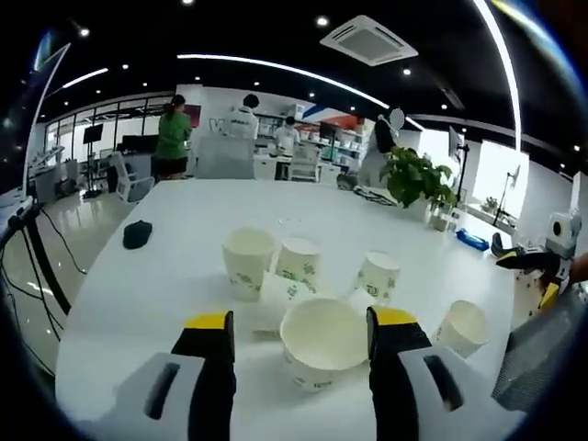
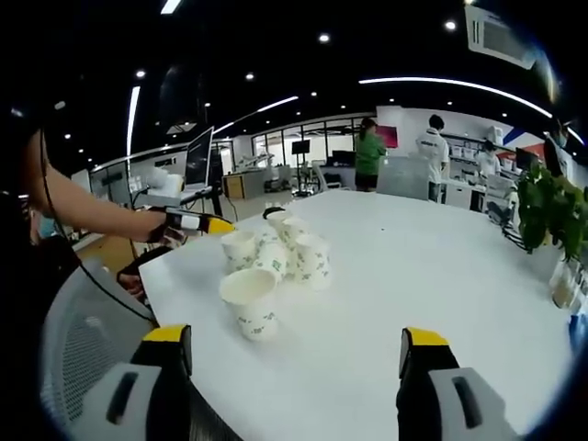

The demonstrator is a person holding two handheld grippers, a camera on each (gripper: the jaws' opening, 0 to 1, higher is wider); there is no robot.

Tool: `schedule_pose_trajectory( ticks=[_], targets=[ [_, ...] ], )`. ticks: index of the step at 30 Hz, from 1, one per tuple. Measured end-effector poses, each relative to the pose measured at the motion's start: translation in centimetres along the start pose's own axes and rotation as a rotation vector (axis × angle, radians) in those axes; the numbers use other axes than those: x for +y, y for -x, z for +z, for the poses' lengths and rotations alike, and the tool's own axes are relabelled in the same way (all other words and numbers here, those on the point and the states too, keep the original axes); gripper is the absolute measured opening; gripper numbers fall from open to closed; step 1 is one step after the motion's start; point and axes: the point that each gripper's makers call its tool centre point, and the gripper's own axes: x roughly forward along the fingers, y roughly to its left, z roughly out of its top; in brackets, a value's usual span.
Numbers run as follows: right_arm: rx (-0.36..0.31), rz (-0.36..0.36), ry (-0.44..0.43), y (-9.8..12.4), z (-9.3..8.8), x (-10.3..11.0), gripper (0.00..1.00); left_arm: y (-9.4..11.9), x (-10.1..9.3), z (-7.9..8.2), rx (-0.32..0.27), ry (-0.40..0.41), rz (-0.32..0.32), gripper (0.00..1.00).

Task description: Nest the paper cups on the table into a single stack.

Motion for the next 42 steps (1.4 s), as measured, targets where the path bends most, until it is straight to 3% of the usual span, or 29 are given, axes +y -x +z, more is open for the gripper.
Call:
schedule_pose_trajectory(
  ticks=[5, 14, 21, 30, 42],
  targets=[
    [0.005, 0.000, 0.005, 0.0, -0.2, 0.0, 0.94, -0.7, 1.2, -0.4, 0.017, 0.009, 0.007, 0.45],
    [0.026, 0.002, 0.024, -0.1, -0.5, 0.1, 0.92, -1.7, 1.0, -2.0, 0.098, -0.016, -0.014, 0.30],
    [0.031, -0.006, 0.021, -0.1, -0.6, 0.0, 0.90, -2.6, 1.7, -2.2, 0.125, -0.005, -0.019, 0.20],
    [0.033, -0.021, 0.011, 0.0, -0.7, -0.5, 0.88, -3.0, 0.9, -2.6, 0.167, 0.024, -0.018, 0.05],
    [0.027, -0.018, 0.021, 0.0, -0.6, -0.4, 0.87, -2.6, 0.7, -2.2, 0.171, 0.039, -0.026, 0.00]
  ],
)
